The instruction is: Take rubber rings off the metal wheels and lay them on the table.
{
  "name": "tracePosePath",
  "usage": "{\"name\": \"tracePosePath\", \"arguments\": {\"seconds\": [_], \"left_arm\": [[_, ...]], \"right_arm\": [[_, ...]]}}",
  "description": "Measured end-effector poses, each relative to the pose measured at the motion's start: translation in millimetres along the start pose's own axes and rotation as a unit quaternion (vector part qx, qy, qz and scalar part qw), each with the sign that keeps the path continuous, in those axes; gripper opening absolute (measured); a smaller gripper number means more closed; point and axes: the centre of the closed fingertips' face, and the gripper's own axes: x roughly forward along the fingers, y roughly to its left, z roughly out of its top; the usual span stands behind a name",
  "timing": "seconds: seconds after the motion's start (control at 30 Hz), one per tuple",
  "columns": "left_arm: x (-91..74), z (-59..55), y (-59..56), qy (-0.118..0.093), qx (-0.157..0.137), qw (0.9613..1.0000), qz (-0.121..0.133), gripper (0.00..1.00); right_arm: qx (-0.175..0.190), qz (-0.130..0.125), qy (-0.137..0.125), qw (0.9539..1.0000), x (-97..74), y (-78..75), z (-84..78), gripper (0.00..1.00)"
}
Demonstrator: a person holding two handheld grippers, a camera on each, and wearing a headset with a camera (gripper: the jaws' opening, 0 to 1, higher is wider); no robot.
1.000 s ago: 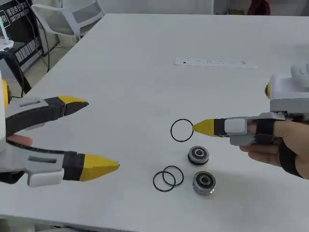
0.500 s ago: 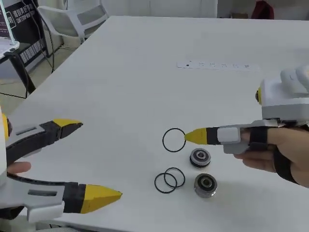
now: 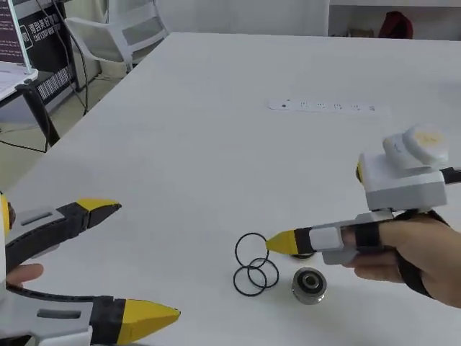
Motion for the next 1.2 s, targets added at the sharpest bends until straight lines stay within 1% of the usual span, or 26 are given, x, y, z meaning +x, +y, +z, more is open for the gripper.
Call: {"name": "tracePosePath", "arguments": {"seconds": [0.03,0.1,0.37,0.47,0.6,0.83,0.93,1.1,1.2], "left_arm": [[0.4,-2.0,-0.1,0.005,0.001,1.0000,0.000,0.98],[0.3,-3.0,0.6,0.007,0.003,1.0000,0.001,0.98],[0.2,0.3,-3.6,0.005,0.005,1.0000,-0.007,0.98],[1.0,-0.6,-5.7,0.007,0.004,0.9999,-0.012,0.97],[1.7,-3.4,-6.4,0.013,0.005,0.9998,-0.015,0.96],[2.4,-4.0,-8.2,0.013,0.004,0.9998,-0.017,0.96],[2.6,-4.7,-8.2,0.015,0.004,0.9997,-0.017,0.96],[2.0,-3.8,-6.8,0.013,0.005,0.9998,-0.014,0.95],[2.4,-4.2,-6.1,0.013,0.005,0.9998,-0.012,0.95]], "right_arm": [[0.001,-0.002,0.004,1.0000,1.3,-0.7,-2.3,0.00],[0.004,-0.009,0.011,0.9999,3.8,-3.0,-7.6,0.00],[0.004,-0.026,0.036,0.9990,12.2,-8.9,-21.9,0.00],[0.004,-0.037,0.037,0.9986,12.4,-13.4,-23.6,0.00],[0.013,-0.040,0.032,0.9986,13.2,-17.1,-23.7,0.00],[0.022,-0.049,0.028,0.9982,11.8,-21.9,-22.5,0.00],[0.025,-0.060,0.029,0.9975,10.7,-25.6,-23.6,0.00],[0.024,-0.065,0.035,0.9970,10.7,-27.6,-26.0,0.00],[0.018,-0.072,0.034,0.9967,10.3,-29.4,-24.7,0.00]]}}
